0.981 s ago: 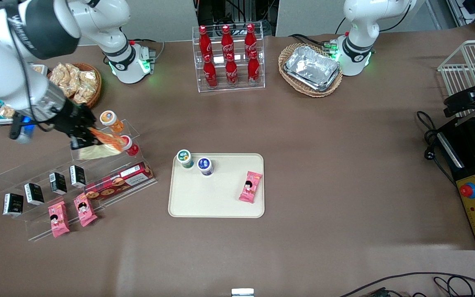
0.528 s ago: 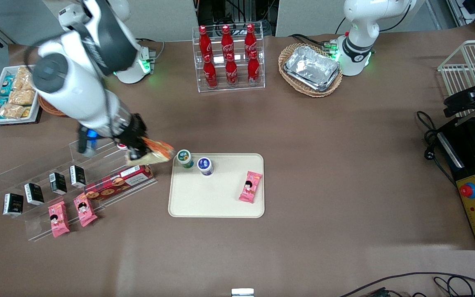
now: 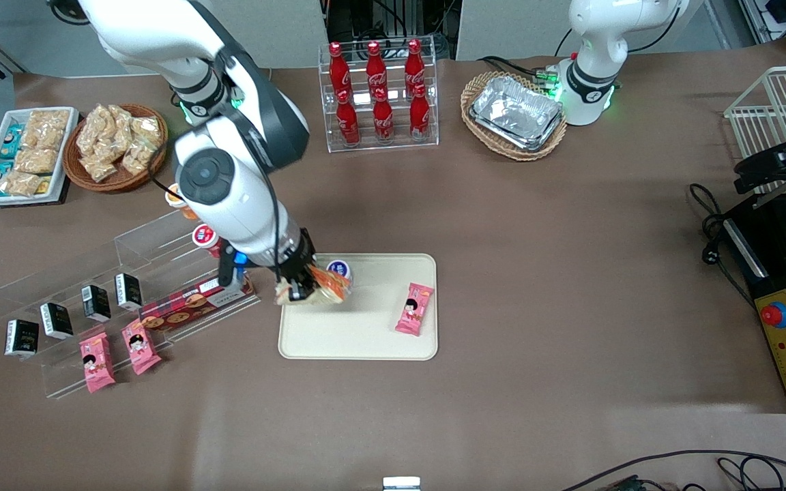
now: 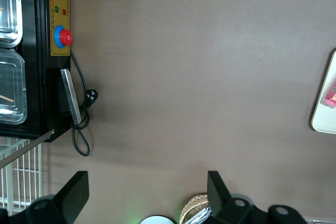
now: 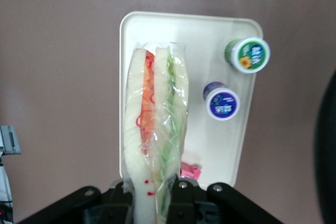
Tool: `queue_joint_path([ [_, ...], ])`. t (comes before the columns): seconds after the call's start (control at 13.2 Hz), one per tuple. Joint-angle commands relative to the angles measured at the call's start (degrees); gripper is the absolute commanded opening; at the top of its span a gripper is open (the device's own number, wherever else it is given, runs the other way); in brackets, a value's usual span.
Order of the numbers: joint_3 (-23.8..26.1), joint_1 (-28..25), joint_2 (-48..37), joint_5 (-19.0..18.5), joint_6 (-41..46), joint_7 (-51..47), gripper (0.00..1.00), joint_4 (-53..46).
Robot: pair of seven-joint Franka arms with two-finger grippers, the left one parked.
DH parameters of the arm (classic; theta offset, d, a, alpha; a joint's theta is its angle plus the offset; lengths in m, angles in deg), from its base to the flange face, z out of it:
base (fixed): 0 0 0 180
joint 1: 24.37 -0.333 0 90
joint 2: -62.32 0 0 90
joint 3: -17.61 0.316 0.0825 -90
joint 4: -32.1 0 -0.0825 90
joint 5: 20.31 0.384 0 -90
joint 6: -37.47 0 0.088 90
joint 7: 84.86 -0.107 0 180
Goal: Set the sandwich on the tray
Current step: 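Lower the sandwich onto the tray and open the right gripper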
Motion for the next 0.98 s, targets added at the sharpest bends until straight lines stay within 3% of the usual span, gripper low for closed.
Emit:
queue_joint_path([
  [0.0, -0.62, -1.03, 8.06, -0.19, -4.84, -1.83, 0.00, -5.17],
  [0.15, -0.62, -1.56, 11.49, -0.80, -9.32, -1.65, 0.00, -5.27],
  [0.3, -0.62, -2.26, 15.00, -4.04, -12.14, -1.65, 0.00, -5.35],
  [0.91, -0.53, -2.88, 21.61, -3.62, -20.05, -4.55, 0.00, -5.35],
])
